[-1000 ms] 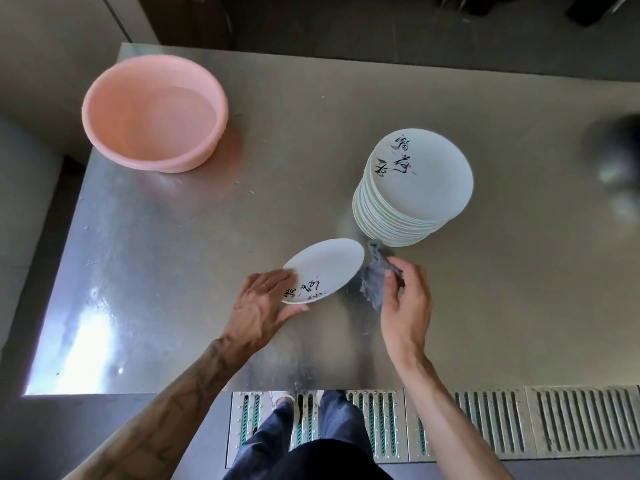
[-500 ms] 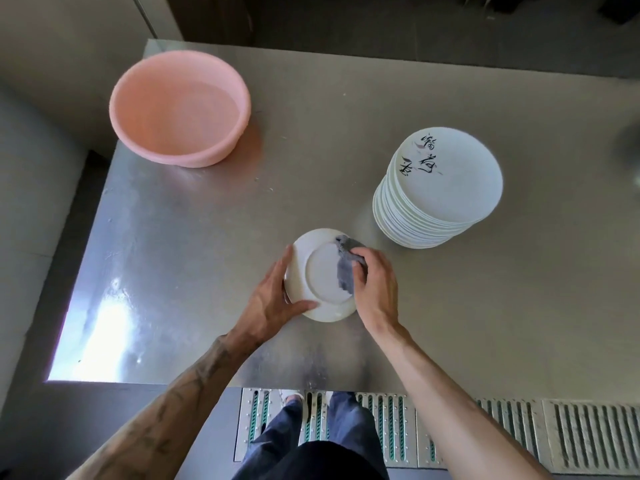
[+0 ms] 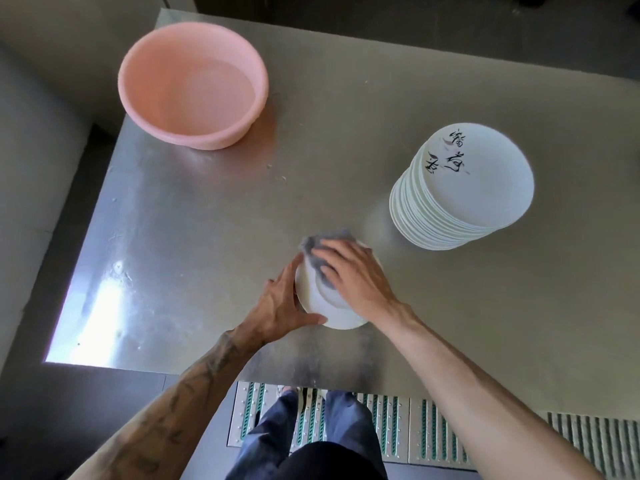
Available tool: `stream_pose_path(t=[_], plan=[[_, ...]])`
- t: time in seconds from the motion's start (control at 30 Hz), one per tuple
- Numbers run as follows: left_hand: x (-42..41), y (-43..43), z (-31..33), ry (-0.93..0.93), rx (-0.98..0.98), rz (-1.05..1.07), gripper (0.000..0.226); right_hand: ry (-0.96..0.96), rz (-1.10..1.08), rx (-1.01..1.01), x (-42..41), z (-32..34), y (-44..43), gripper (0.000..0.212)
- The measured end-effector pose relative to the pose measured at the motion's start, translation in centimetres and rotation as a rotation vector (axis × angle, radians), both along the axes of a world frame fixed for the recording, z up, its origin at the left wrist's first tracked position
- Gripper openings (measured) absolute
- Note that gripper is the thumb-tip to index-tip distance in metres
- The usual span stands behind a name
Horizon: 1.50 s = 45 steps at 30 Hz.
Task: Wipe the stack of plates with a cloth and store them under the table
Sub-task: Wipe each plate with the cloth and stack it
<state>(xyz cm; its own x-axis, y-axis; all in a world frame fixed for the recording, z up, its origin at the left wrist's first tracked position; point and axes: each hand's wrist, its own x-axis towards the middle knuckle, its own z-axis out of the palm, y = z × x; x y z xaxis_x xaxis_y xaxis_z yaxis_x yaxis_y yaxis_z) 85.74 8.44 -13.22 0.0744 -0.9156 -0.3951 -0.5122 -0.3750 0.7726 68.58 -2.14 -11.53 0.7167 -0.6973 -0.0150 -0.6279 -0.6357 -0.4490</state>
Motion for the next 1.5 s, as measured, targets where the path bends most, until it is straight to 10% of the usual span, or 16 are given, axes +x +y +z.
stream_pose_path(t=[0.1,0.3,0.57,1.5], plan=[[-0.1,-0.3,0.0,-0.049,-0.007,-0.044,0.128,0.04,-0.228,0.068,-1.4,-0.1,-1.2,0.039],[-0.1,-0.3,-0.1,-0.106,-0.007,-0.086,0.133,0.07,0.066,0.012,-0.8,-0.3,-0.7,0.043],[-0.5,0.0,-0.4,-0.16,-0.029,-0.103,0.131,-0.054,-0.481,0.16,-6.5,-0.8,6.2,0.048],[-0.5,-0.3,0.2,-0.087,-0.057,-0.065,0.118,0.035,-0.243,0.032,0.9,0.1,6.9,0.043]])
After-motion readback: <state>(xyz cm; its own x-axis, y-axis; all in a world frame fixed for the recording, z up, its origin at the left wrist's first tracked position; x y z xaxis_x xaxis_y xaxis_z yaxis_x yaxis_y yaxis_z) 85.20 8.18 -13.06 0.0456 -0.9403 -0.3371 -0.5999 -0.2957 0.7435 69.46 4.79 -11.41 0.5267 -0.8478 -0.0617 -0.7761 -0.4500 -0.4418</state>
